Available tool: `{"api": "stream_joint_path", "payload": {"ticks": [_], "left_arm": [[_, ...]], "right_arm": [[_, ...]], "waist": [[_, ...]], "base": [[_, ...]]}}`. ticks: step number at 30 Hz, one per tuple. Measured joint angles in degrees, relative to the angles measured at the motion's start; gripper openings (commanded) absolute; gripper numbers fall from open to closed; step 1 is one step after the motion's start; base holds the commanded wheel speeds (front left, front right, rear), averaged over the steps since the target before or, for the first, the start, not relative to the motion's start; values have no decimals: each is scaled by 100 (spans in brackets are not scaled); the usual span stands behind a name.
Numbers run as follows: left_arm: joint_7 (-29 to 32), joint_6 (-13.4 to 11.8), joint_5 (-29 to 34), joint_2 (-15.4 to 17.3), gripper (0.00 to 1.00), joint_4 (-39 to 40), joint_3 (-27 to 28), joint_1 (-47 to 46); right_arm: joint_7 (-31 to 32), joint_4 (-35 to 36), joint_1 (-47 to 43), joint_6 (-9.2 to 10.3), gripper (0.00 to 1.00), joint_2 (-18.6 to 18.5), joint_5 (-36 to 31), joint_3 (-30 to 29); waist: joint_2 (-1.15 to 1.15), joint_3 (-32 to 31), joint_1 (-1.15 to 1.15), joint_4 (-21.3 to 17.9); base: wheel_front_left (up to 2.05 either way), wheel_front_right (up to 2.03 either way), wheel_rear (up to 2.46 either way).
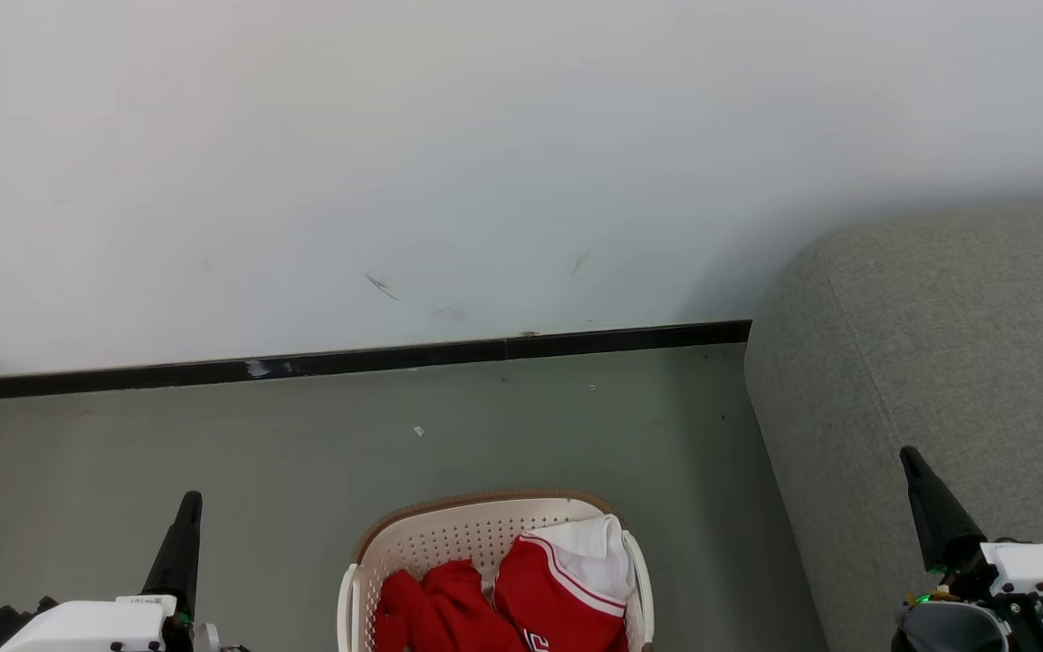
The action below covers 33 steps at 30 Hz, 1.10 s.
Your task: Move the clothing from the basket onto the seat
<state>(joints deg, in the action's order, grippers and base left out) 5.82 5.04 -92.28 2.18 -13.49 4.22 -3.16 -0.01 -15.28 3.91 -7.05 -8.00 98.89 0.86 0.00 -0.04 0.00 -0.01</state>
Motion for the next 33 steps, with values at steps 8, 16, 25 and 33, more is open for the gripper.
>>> {"api": "stream_joint_path", "payload": {"ticks": [8,16,25,33], "left_arm": [[1,0,0,0,0,0,0,0],[-1,-11,0,-100,0,-199,-31,133],[-87,-12,127,-189,100,-330,-148,298],[-269,-11,490,-172,100,-288,-322,297]], "right_arm": [[-1,0,0,0,0,-4,2,1],[0,-175,-153,5,0,120,-7,24],[-66,-305,-364,7,100,238,-137,74],[-168,-209,-365,7,100,247,-556,16]], "waist": [[0,0,0,0],[0,1,0,-1],[0,3,0,-3],[0,-6,1,-3]], "base": [[0,0,0],[0,0,0],[0,0,0],[0,0,0]]}}
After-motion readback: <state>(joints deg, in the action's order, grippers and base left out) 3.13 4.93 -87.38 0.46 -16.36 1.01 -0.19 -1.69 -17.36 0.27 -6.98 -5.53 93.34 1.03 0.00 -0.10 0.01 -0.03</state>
